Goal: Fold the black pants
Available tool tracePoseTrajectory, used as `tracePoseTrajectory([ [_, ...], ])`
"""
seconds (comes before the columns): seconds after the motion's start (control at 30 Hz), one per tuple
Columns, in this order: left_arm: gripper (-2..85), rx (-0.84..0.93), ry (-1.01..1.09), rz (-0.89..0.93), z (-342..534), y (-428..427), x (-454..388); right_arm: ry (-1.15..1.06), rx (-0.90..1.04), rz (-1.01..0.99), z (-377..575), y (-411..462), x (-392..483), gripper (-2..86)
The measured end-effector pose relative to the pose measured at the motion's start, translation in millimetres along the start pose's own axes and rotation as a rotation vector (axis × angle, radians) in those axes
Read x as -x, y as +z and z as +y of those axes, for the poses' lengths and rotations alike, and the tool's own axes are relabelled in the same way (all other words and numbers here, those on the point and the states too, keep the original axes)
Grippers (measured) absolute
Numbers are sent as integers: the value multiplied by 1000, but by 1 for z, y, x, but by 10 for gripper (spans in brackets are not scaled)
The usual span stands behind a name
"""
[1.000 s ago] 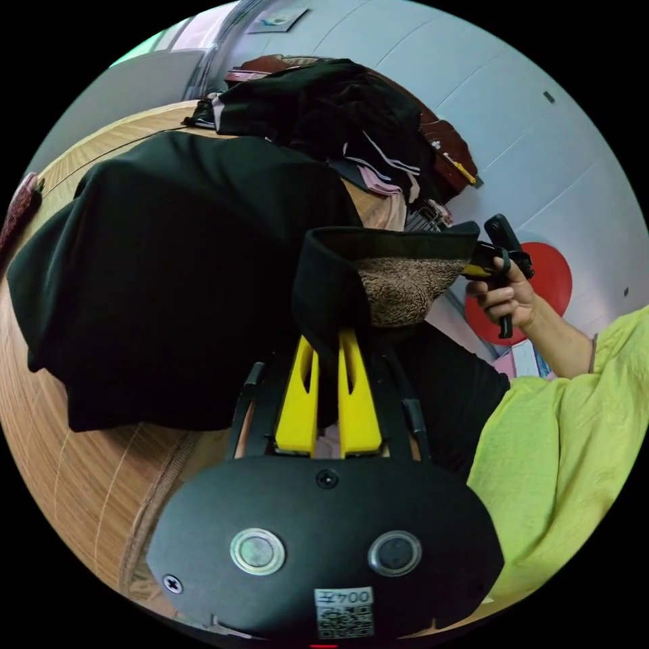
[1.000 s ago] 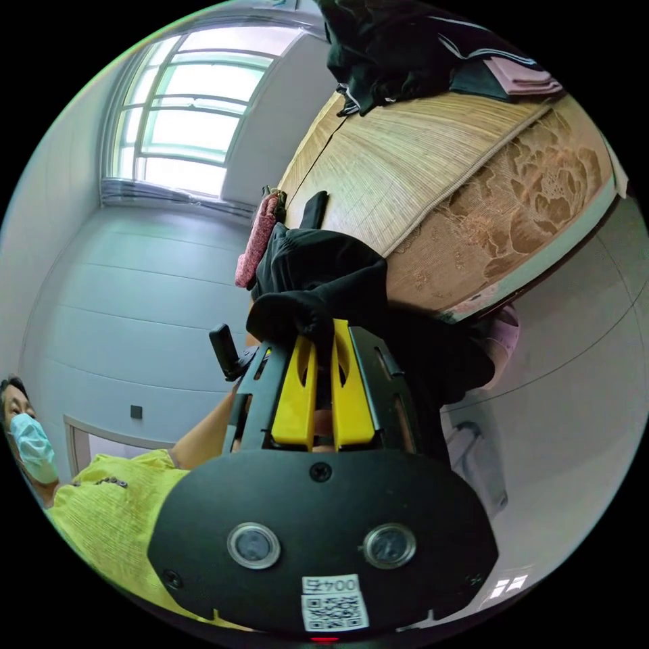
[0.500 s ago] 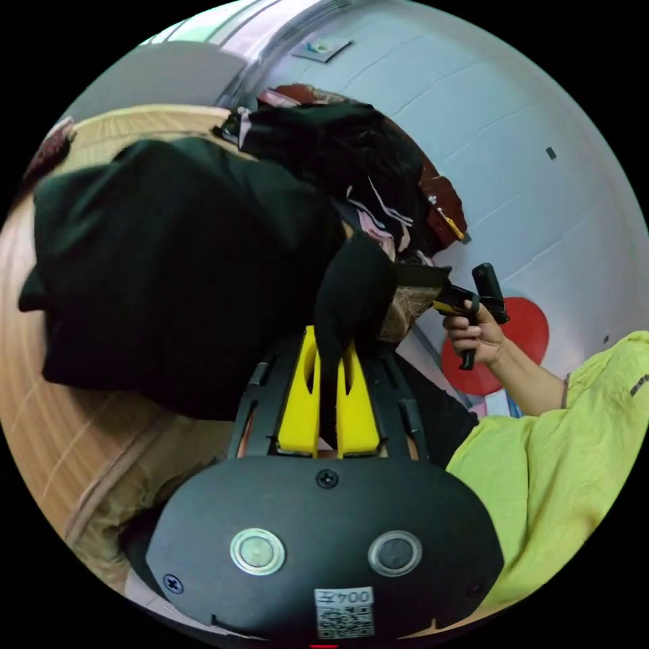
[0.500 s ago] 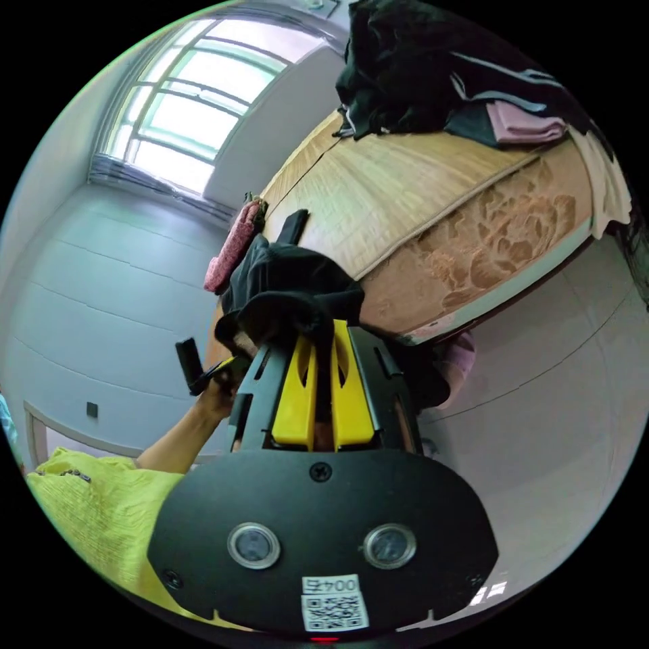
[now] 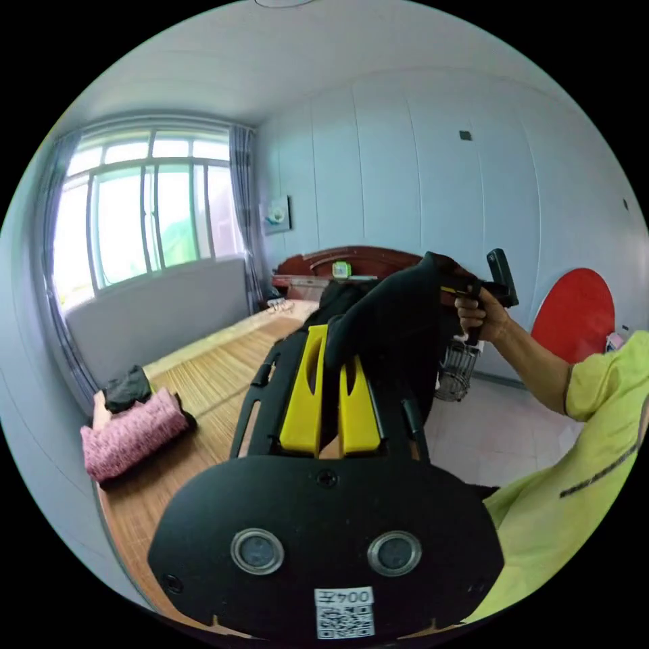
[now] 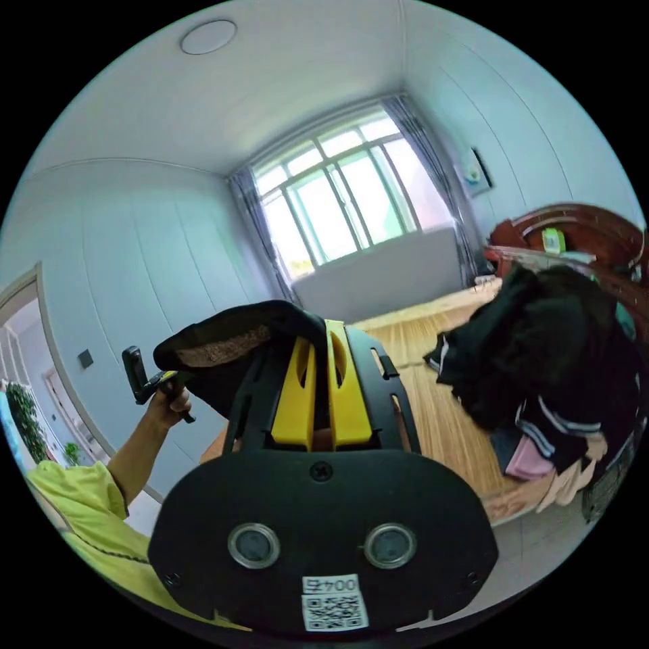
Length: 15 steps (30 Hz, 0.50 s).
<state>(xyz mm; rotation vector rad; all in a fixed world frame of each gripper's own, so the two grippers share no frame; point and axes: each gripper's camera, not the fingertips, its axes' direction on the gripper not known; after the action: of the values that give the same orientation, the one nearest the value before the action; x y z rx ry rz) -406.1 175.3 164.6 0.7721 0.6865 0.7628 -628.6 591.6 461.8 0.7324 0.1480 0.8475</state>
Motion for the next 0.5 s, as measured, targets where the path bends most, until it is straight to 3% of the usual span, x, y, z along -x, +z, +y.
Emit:
tracePoseTrajectory([
  [0.23, -5, -93, 0, -125, -97, -138, 1, -307, -117, 76, -110, -70, 150, 2],
  [0.5, -5, -218, 28, -180, -141, -259, -24, -514, -232, 170, -135, -140, 256, -3],
])
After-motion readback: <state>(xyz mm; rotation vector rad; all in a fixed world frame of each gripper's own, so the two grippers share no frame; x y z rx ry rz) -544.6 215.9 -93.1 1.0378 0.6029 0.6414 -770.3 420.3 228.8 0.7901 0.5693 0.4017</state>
